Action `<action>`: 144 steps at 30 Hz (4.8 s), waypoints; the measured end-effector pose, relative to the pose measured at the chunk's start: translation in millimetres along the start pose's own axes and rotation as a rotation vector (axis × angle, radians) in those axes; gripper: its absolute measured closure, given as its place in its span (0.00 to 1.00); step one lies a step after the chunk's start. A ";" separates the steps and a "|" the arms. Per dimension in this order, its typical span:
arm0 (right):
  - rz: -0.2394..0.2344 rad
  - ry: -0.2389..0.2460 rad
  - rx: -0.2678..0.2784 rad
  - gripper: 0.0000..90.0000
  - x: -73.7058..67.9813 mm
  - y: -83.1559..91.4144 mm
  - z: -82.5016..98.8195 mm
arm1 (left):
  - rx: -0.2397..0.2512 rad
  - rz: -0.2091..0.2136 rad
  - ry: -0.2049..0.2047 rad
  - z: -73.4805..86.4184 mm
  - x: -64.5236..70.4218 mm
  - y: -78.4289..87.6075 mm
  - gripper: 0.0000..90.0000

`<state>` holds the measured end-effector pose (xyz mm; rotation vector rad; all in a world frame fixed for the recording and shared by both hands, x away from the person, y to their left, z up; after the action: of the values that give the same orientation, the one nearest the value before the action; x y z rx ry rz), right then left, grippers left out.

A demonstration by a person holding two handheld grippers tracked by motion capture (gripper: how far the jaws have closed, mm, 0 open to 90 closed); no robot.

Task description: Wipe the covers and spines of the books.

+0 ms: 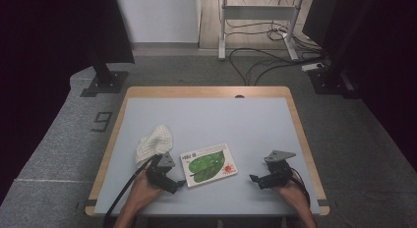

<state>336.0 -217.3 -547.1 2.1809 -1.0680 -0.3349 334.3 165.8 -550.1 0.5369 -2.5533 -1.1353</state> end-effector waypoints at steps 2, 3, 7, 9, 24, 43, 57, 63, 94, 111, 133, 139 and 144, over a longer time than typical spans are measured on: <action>-0.002 0.014 0.004 0.04 -1.2 -1.1 -4.7 | 0.001 0.010 -0.009 -2.0 2.4 -2.2 0.00; -0.008 0.019 0.004 0.04 -2.0 -1.8 -7.1 | -0.001 0.019 -0.018 -3.0 3.7 -3.4 0.00; -0.017 0.049 0.003 0.04 -3.3 -5.8 -13.6 | 0.000 0.040 -0.042 -7.2 8.4 -8.1 0.00; -0.023 0.048 -0.003 0.04 -2.5 -8.0 -15.6 | -0.002 0.051 -0.054 -9.6 10.7 -10.5 0.00; -0.051 0.067 -0.001 0.03 -6.5 -30.1 -41.6 | -0.001 0.058 -0.052 -15.2 16.9 -17.0 0.00; -0.139 0.039 -0.017 0.00 -22.3 -74.7 -76.3 | 0.005 0.053 -0.042 -15.1 17.4 -17.4 0.00; -0.183 0.035 -0.047 0.00 -30.5 -98.7 -89.0 | 0.006 0.037 -0.027 -15.0 19.1 -17.6 0.00; -0.208 0.024 -0.046 0.00 -33.3 -99.6 -91.2 | 0.007 0.039 -0.025 -15.3 19.0 -17.9 0.00; -0.318 -0.082 0.069 0.09 -36.9 -55.7 -107.8 | 0.006 0.044 -0.029 -15.5 18.8 -18.1 0.00; -0.319 0.113 -0.034 0.34 -21.4 -55.0 -111.5 | 0.000 0.041 -0.035 -15.4 19.0 -17.7 0.00; -0.322 0.155 -0.023 0.67 -12.7 -33.9 -107.1 | 0.003 0.042 -0.029 -15.5 18.8 -17.6 0.00; -0.315 0.174 -0.005 0.70 -13.3 -28.3 -104.5 | 0.004 0.043 -0.019 -15.9 19.1 -16.8 0.00; -0.309 0.176 -0.007 0.72 -12.9 -26.6 -100.3 | -0.001 0.048 0.001 -17.2 15.5 -10.9 0.00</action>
<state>393.2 -149.6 -491.8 2.3213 -0.6332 -0.2769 329.9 140.9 -545.4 0.4727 -2.5507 -1.1200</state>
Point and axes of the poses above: each handheld gripper's, and its own axes: y roughly backward along the jaws, z roughly out of its underside, x roughly to its right, the point moved 3 cm from there along -y, roughly forward along the jaws, and after that the axes turned 9 degrees about z, right-handed, at the moved point
